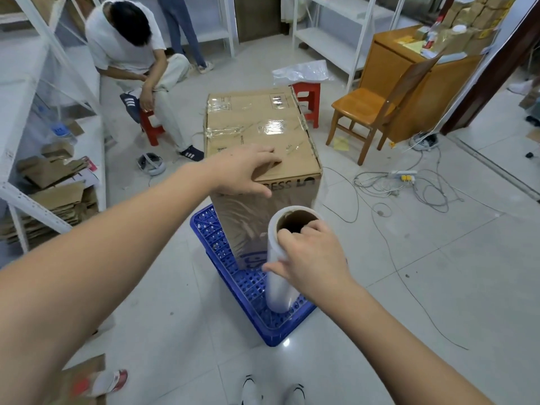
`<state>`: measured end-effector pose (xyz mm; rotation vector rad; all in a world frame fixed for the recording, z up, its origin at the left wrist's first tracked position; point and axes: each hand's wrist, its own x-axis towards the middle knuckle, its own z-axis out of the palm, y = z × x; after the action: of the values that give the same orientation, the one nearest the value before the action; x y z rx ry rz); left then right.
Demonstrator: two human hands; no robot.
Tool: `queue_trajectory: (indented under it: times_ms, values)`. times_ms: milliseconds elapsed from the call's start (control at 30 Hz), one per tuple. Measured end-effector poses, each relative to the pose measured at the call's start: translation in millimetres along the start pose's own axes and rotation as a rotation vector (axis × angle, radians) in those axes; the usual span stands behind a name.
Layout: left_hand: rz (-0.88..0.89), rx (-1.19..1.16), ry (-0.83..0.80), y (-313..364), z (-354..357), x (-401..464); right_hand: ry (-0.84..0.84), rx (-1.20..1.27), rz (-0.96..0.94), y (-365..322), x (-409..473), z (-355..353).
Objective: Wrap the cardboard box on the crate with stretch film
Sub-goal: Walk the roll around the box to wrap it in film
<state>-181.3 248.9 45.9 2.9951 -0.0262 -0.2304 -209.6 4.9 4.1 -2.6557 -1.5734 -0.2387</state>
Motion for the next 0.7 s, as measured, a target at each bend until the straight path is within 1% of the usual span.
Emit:
queue_trajectory:
  times_ms: [167, 233, 333, 433, 500, 600, 700]
  values:
    - [0.130, 0.207, -0.097, -49.2, -6.0, -36.9, -0.198, 0.029, 0.068, -0.8, -6.9, -16.4]
    - [0.209, 0.278, -0.095, -67.2, 0.5, -42.1, -0.217, 0.001, 0.112, -6.8, -9.9, -22.1]
    - [0.372, 0.341, 0.015, -85.5, 13.1, -38.7, -0.158, 0.011, 0.224, -24.4, -2.0, -22.2]
    - [0.552, 0.331, 0.146, -97.3, 23.3, -32.3, -0.073, -0.109, 0.330, -40.0, 14.6, -6.5]
    - [0.642, 0.336, 0.220, -105.8, 31.7, -32.3, 0.000, -0.121, 0.371, -48.3, 25.0, 1.8]
    - [0.712, 0.375, 0.306, -117.6, 38.2, -35.0, 0.091, -0.112, 0.424, -52.9, 32.3, 8.8]
    - [0.711, 0.416, 0.280, -115.1, 33.1, -36.4, 0.104, -0.052, 0.424, -57.4, 26.7, 6.7]
